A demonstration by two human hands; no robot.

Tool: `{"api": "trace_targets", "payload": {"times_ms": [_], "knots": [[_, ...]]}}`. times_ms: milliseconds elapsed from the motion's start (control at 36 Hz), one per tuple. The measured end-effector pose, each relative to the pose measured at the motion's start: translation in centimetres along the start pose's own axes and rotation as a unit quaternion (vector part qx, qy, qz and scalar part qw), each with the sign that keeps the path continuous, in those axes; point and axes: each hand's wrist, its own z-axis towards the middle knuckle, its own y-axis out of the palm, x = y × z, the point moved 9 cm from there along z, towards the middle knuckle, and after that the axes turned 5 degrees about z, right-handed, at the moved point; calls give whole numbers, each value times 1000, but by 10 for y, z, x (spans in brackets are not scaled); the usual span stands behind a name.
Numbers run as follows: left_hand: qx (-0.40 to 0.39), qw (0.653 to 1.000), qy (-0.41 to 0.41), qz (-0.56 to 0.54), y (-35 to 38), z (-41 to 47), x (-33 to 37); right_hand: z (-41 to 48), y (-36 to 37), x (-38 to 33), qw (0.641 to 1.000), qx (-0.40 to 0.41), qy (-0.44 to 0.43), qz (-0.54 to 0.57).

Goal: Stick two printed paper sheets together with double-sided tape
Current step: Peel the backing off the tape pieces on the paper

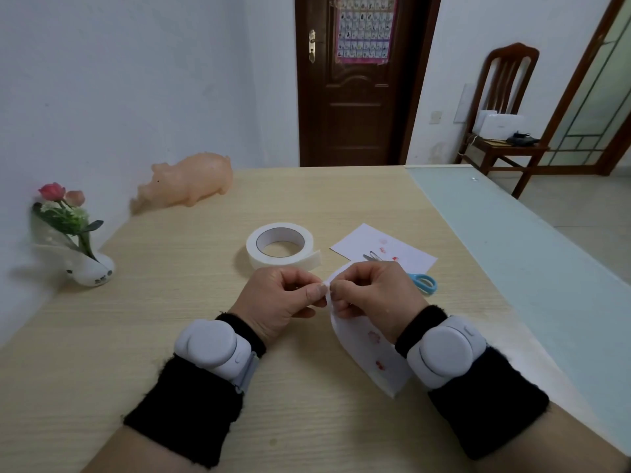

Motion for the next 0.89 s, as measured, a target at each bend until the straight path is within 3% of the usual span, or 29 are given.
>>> {"api": "trace_targets", "payload": {"times_ms": [139, 361, 889], "knots": [[0, 1000, -1, -5, 0, 0, 0, 1, -2, 2, 999, 8, 6, 32], [-3, 1000, -5, -5, 2, -1, 0, 2, 0, 1, 999, -6, -7, -33], [2, 1000, -6, -11, 0, 0, -1, 4, 0, 2, 1000, -13, -5, -23]]}}
